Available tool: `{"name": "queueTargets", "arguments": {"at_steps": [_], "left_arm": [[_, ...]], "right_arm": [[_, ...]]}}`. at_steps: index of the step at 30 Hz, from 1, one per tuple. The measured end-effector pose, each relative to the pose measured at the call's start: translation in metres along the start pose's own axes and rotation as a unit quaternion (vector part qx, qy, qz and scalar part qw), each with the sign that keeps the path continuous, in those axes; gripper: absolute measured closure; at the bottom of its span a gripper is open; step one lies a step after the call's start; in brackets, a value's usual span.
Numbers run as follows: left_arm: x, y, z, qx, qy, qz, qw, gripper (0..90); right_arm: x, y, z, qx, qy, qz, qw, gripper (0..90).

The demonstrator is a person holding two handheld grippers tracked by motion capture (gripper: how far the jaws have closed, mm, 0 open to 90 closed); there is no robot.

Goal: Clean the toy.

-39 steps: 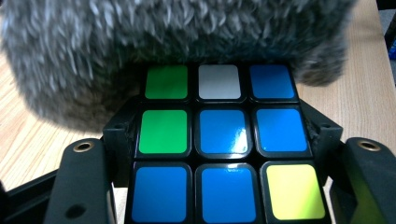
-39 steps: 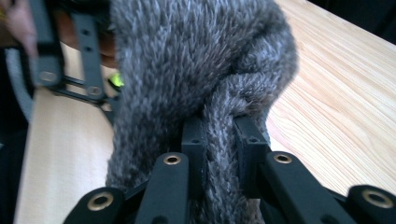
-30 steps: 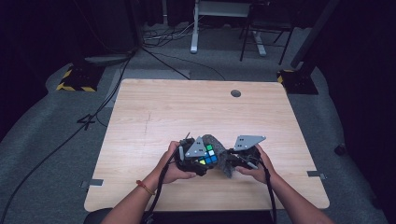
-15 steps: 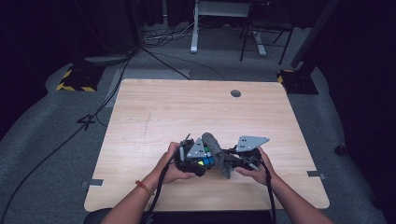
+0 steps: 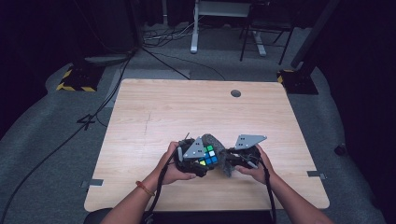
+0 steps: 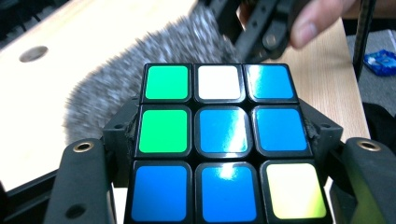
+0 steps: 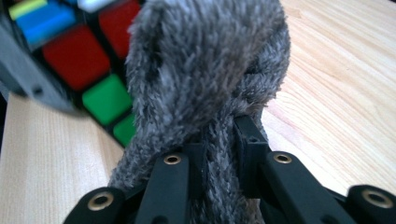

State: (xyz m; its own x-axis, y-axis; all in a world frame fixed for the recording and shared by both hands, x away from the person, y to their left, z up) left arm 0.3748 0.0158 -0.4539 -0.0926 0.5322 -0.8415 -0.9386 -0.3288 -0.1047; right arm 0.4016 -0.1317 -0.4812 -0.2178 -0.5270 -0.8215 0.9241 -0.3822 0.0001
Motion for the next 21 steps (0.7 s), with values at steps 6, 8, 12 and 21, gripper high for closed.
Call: {"name": "queueTargets", "arguments": {"at_steps": [6, 8, 12, 21], "left_arm": [[0.003, -0.005, 0.002, 0.005, 0.004, 0.011, 0.9999, 33.1], [0.005, -0.005, 0.000, 0.004, -0.005, 0.010, 0.9999, 33.1], [0.012, -0.002, -0.010, 0.009, -0.031, 0.005, 0.9995, 33.1], [0.004, 0.003, -0.007, 0.024, -0.010, 0.000, 0.9997, 33.2]], "right_arm": [[-0.003, -0.005, 0.003, -0.006, 0.011, 0.007, 0.9999, 77.7], [-0.006, -0.006, 0.006, -0.005, 0.018, 0.009, 0.9998, 77.7], [-0.015, -0.010, 0.013, -0.008, 0.043, 0.013, 0.9990, 77.6], [-0.016, -0.006, 0.015, 0.019, 0.038, 0.020, 0.9989, 77.8]]}}
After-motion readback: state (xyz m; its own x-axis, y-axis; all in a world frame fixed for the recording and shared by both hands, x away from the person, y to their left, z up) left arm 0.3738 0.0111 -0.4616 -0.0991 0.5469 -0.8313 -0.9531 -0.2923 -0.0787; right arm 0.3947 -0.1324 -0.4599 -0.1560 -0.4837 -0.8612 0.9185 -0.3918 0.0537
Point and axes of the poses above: each handheld gripper's, and its own axes: z roughly backward along the jaws, x roughly out of its underside, y roughly to its right, the point moved 6 cm from there along -z, roughly forward along the jaws
